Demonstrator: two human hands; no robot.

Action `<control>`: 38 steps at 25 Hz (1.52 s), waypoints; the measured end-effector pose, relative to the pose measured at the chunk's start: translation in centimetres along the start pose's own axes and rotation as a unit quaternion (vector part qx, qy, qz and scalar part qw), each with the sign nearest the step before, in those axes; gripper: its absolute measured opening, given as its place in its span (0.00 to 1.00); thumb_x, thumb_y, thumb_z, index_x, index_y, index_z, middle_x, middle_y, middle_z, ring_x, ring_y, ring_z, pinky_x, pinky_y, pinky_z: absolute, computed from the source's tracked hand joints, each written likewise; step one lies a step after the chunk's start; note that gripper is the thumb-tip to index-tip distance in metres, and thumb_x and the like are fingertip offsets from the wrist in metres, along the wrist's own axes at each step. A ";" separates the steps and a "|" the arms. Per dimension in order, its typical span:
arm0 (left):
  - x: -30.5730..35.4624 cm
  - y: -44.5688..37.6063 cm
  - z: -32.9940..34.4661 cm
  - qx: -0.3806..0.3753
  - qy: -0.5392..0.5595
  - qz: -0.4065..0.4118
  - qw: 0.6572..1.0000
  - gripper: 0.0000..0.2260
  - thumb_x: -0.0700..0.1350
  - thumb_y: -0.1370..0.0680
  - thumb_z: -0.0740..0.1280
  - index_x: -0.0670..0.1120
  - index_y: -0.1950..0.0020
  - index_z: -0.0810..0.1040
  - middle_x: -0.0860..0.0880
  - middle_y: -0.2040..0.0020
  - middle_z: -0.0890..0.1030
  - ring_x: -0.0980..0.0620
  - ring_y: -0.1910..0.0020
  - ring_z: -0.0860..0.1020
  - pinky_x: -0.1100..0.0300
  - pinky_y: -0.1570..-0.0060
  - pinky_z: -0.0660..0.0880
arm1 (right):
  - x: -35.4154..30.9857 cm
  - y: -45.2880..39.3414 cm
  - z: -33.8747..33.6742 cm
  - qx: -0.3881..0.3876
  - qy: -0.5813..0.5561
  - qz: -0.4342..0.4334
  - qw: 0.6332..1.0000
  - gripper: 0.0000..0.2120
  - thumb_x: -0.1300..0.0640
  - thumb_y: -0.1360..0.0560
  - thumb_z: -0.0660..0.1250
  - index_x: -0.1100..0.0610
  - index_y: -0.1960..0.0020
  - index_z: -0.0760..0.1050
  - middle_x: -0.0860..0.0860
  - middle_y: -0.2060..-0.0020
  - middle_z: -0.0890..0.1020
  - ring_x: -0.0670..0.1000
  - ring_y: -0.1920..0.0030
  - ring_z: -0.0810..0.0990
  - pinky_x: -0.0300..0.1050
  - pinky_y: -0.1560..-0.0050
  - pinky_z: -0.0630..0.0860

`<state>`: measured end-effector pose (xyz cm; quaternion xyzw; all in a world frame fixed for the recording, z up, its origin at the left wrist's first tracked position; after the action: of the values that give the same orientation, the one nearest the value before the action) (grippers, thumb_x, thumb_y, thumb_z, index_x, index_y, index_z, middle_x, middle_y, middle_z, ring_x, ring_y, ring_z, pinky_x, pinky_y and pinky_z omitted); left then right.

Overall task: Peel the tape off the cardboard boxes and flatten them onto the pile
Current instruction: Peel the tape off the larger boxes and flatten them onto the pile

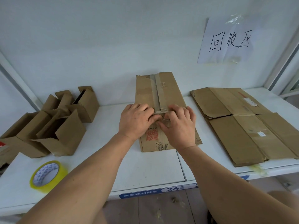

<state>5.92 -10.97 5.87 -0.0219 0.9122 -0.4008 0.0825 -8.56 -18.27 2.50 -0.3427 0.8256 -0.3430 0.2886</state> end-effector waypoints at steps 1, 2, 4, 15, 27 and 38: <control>-0.1 -0.1 -0.1 0.000 0.008 -0.003 1.000 0.21 0.62 0.22 0.60 0.47 0.63 0.79 0.52 0.63 0.79 0.47 0.65 0.77 0.56 0.64 0.72 | -0.2 0.1 0.1 0.000 0.000 0.000 1.000 0.15 0.42 0.27 0.65 0.54 0.58 0.78 0.51 0.47 0.80 0.57 0.47 0.78 0.56 0.30 0.61; -0.2 -0.1 -0.2 -0.001 0.017 -0.008 1.000 0.21 0.62 0.22 0.60 0.47 0.63 0.79 0.52 0.63 0.79 0.48 0.66 0.76 0.57 0.66 0.71 | -0.3 0.1 0.1 0.002 -0.005 -0.001 1.000 0.14 0.43 0.26 0.66 0.54 0.59 0.78 0.51 0.46 0.80 0.56 0.46 0.78 0.57 0.30 0.61; -0.2 -0.1 -0.2 -0.002 0.035 -0.018 0.999 0.22 0.62 0.23 0.60 0.47 0.63 0.80 0.52 0.63 0.79 0.48 0.66 0.76 0.59 0.67 0.69 | -0.7 0.4 0.1 0.008 -0.013 -0.003 1.000 0.12 0.46 0.24 0.66 0.55 0.59 0.78 0.52 0.45 0.81 0.56 0.41 0.77 0.59 0.29 0.61; -0.9 1.5 0.6 -0.019 0.112 -0.034 0.993 0.17 0.58 0.22 0.62 0.47 0.49 0.82 0.52 0.51 0.80 0.48 0.56 0.77 0.55 0.53 0.74 | -0.9 -1.2 -0.5 -0.053 -0.041 -0.022 0.997 0.09 0.53 0.26 0.61 0.55 0.63 0.73 0.48 0.49 0.83 0.55 0.48 0.78 0.51 0.38 0.64; -2.8 -1.0 0.2 -0.272 0.260 -0.114 0.920 0.14 0.49 0.19 0.63 0.62 0.34 0.76 0.61 0.41 0.69 0.57 0.37 0.63 0.65 0.35 0.59 | 1.9 -6.4 -2.2 -0.289 -0.052 -0.155 0.943 0.14 0.44 0.28 0.69 0.50 0.47 0.76 0.45 0.50 0.79 0.50 0.50 0.74 0.51 0.46 0.74; -4.9 -1.7 -0.5 -0.352 0.270 -0.114 0.889 0.12 0.47 0.20 0.66 0.60 0.39 0.78 0.68 0.40 0.72 0.64 0.34 0.67 0.50 0.26 0.47 | -0.7 -7.3 -2.0 -0.348 -0.250 -0.008 0.904 0.07 0.48 0.21 0.64 0.44 0.53 0.80 0.39 0.57 0.82 0.44 0.54 0.77 0.41 0.53 0.75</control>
<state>10.65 -11.28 8.13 -0.0441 0.9716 -0.0510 -0.2266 -6.86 -20.91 9.42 -0.5020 0.7908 0.0607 0.3450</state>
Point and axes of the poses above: each hand's wrist, its own y-axis away from the middle knuckle, its own z-axis out of the palm, x = y × z, the point moved 3 cm from there along -y, towards the middle knuckle
